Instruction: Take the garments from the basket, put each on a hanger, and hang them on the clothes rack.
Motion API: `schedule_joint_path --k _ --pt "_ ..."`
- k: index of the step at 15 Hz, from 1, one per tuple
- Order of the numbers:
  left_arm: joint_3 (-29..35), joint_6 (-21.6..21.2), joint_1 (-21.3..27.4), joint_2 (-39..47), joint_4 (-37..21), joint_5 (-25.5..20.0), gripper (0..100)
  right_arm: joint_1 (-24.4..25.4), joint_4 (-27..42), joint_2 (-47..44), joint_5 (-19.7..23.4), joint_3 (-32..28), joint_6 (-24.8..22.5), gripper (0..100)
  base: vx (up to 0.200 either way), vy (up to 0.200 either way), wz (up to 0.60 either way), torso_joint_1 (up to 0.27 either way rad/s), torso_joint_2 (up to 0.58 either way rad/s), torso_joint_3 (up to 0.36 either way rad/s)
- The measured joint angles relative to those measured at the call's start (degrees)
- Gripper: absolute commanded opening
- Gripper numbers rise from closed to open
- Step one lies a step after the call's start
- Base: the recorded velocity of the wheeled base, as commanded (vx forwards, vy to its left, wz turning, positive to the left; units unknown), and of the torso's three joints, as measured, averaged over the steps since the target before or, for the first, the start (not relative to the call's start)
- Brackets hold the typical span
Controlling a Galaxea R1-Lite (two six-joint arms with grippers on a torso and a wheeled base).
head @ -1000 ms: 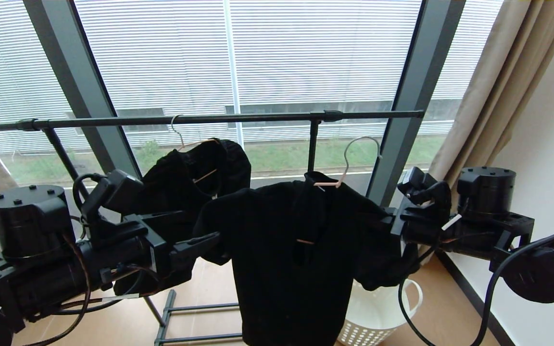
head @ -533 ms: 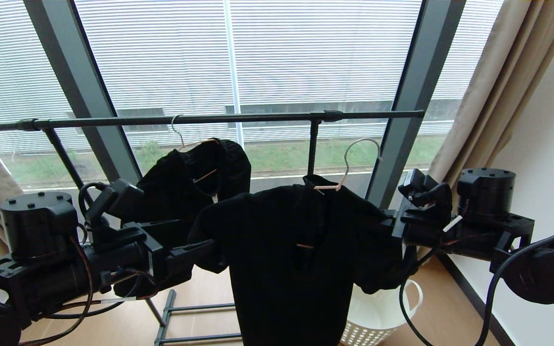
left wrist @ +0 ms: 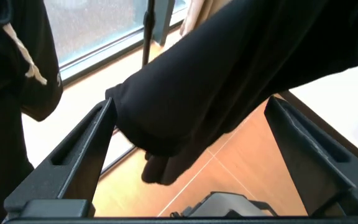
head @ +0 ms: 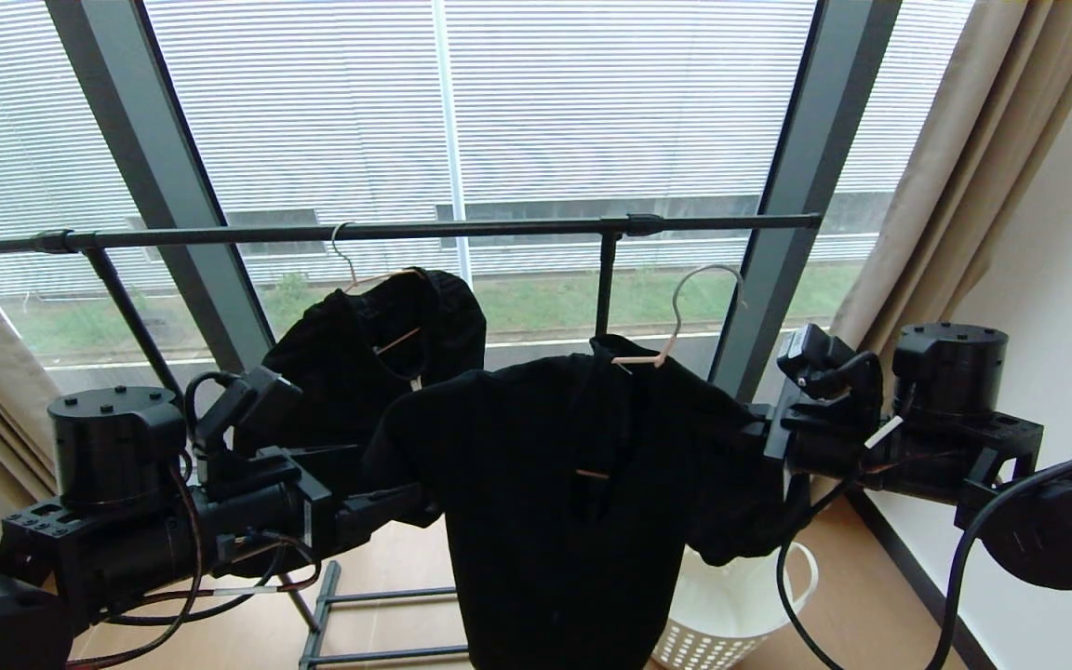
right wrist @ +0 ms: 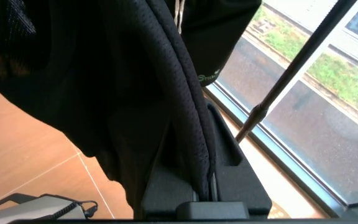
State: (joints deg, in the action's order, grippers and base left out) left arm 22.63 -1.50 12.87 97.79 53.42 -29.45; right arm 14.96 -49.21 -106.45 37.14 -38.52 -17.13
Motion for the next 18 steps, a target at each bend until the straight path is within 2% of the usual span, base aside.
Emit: schedule_joint_path --k 5,6,9,13,16,18 --pt "0.28 0.3 -0.01 1.24 0.0 0.09 100 -0.05 0.02 1.27 1.74 0.77 -0.09 0 0.0 0.0 0.0 0.0 0.0 0.0" --pt "0.38 0.33 -0.09 1.35 0.01 0.09 0 -0.05 0.0 1.35 1.77 0.77 -0.09 0 0.0 0.0 0.0 0.0 0.0 0.0" --pt "0.49 0.35 -0.26 1.52 0.06 0.09 0 -0.05 0.02 1.4 1.77 0.77 -0.09 0 0.0 0.0 0.0 0.0 0.0 0.0" --pt "0.0 0.49 -1.19 1.79 3.86 0.0 0 -1.1 0.0 1.11 1.77 0.1 -0.09 0 0.0 0.0 0.0 0.0 0.0 0.0" --pt "-0.48 0.46 -3.17 2.01 4.24 -4.16 0 -3.36 -0.07 0.37 1.85 -1.11 -0.09 0 0.0 0.0 0.0 0.0 0.0 0.0" --pt "-0.67 0.39 -3.86 2.06 4.24 -4.78 0 -4.92 -0.09 0.11 1.91 -1.63 -0.09 0 0.0 0.0 0.0 0.0 0.0 0.0"
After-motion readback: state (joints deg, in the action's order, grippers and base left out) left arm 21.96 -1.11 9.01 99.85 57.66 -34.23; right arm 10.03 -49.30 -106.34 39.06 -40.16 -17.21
